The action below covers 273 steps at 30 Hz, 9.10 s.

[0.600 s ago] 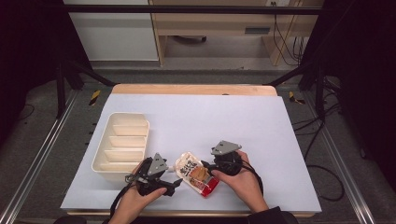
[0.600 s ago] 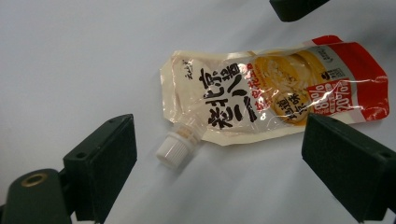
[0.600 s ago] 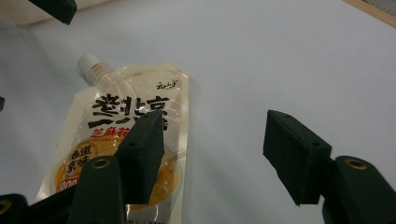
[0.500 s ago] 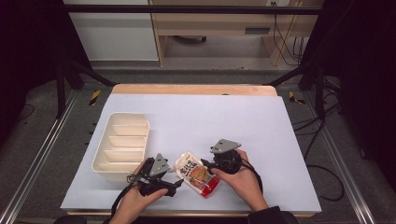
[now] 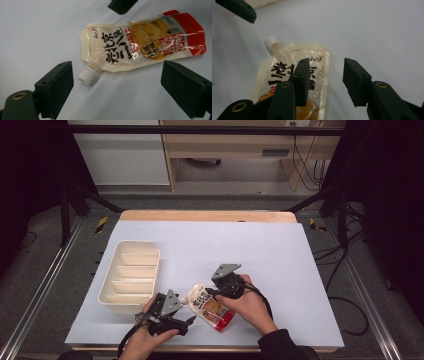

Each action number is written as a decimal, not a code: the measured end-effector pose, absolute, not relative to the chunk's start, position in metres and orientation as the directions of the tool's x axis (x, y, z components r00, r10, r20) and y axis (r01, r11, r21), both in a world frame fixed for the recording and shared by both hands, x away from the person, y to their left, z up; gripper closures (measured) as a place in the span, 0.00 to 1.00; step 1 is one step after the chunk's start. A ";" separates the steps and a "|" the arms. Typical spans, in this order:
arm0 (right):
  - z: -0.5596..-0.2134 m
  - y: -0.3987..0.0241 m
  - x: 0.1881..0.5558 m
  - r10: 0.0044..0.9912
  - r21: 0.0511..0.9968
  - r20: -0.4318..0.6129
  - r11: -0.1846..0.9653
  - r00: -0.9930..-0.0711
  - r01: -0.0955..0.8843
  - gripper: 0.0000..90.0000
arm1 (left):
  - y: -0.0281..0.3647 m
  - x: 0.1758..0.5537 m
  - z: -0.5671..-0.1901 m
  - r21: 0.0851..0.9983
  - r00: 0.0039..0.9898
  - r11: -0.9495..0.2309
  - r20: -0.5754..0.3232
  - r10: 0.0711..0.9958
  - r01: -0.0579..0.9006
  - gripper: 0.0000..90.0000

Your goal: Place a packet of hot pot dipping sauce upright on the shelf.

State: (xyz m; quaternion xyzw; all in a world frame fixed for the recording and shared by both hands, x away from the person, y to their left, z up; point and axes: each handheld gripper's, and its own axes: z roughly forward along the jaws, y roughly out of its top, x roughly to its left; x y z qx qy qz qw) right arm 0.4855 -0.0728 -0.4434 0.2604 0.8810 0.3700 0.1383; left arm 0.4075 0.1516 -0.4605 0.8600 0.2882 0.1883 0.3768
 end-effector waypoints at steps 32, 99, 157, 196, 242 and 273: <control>-0.462 -0.032 0.523 0.431 0.610 0.023 0.709 -0.902 0.355 0.62 | 0.158 0.416 -0.461 0.746 0.769 -0.549 0.078 0.634 0.377 0.14; -0.360 -0.087 0.466 0.408 0.773 -0.165 0.619 -0.898 0.139 0.98 | 0.160 0.454 -0.362 0.761 0.846 -0.604 0.146 0.513 0.235 0.09; -0.383 -0.119 0.434 0.575 0.772 -0.282 0.611 -0.768 0.173 0.28 | 0.130 0.461 -0.376 0.666 0.924 -0.719 0.117 0.365 0.199 0.81; -0.444 -0.184 0.446 0.816 0.796 -0.168 0.443 -0.553 0.411 0.09 | 0.128 0.491 -0.311 0.428 0.960 -0.901 0.217 0.175 0.067 0.81; -0.443 -0.175 0.441 0.811 0.816 -0.227 0.461 -0.539 0.349 0.09 | 0.192 0.502 -0.213 0.412 0.920 -0.909 0.327 0.217 0.068 0.81; -0.442 -0.181 0.438 0.837 0.833 -0.222 0.429 -0.499 0.349 0.09 | 0.226 0.528 -0.214 0.392 0.895 -0.908 0.337 0.292 0.149 0.81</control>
